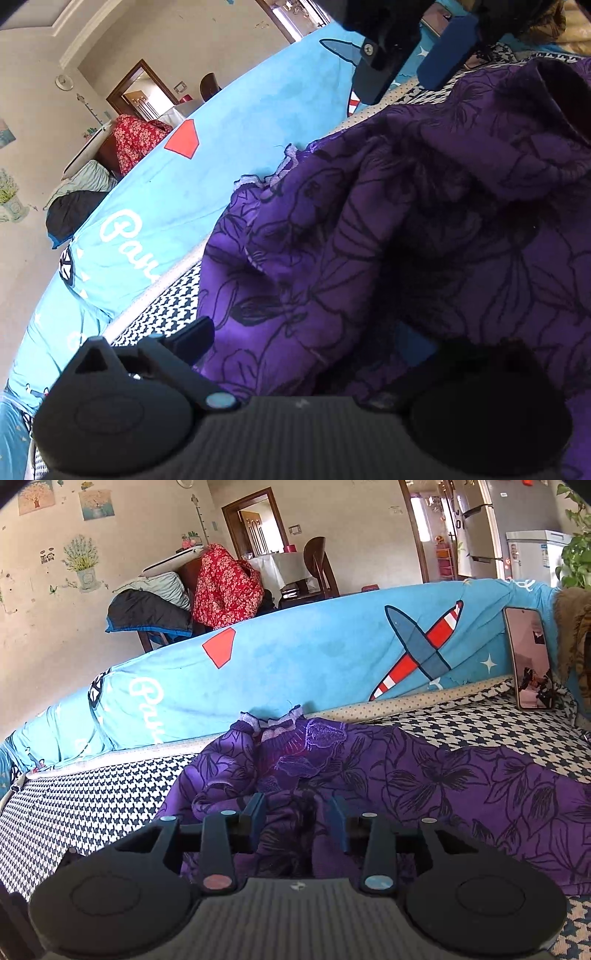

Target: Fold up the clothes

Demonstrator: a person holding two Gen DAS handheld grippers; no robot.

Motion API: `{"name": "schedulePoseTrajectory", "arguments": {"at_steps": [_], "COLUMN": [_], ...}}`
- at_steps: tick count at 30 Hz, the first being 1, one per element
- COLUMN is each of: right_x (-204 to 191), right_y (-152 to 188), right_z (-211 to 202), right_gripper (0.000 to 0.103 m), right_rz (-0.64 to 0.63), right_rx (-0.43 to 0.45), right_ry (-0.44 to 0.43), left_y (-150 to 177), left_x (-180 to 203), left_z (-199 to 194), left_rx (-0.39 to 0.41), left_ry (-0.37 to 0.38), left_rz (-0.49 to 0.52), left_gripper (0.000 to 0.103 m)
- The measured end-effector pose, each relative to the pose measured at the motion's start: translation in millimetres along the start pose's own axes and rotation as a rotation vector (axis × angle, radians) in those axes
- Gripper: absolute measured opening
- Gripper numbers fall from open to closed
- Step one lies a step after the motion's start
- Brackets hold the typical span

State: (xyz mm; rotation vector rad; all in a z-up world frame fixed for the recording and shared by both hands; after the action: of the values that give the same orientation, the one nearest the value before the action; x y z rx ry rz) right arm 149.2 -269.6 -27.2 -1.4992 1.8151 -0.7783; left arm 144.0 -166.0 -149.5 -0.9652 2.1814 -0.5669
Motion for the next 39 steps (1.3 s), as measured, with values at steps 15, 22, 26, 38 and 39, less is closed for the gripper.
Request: {"name": "schedulePoseTrajectory", "arguments": {"at_steps": [15, 22, 26, 38, 39], "right_x": [5, 8, 5, -1, -3], "right_y": [0, -4, -4, -4, -3], "right_z": [-5, 1, 3, 12, 13], "right_gripper": [0.037, 0.037, 0.037, 0.037, 0.037], "right_rz": [-0.008, 0.012, 0.014, -0.011, -0.017], "right_rx": [-0.001, -0.001, -0.005, 0.015, 0.015], "right_ry": [0.025, 0.058, 0.064, 0.102, 0.102], "left_y": [-4, 4, 1, 11, 15], "left_x": [-5, -2, -14, -100, -108], "left_z": [14, 20, 14, -36, -37], "left_rx": [0.011, 0.008, 0.047, 0.146, 0.138], "left_ry": [-0.064, -0.083, -0.091, -0.349, -0.367], "left_rz": [0.009, 0.038, 0.042, -0.103, -0.113], "left_gripper": [0.023, 0.02, 0.016, 0.016, 0.016]}}
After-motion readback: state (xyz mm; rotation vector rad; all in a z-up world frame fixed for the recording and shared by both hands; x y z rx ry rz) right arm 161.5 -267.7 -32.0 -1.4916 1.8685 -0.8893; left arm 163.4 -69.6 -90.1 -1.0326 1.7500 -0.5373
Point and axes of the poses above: each gripper's, at about its wrist camera, not at the fingertips, and z roughly the way its jaws point, x to its right, y to its underside, the point moved 4 cm from there along z, roughly the way its jaws point, and after that the axes turned 14 degrees about y, right-handed, at the moved point
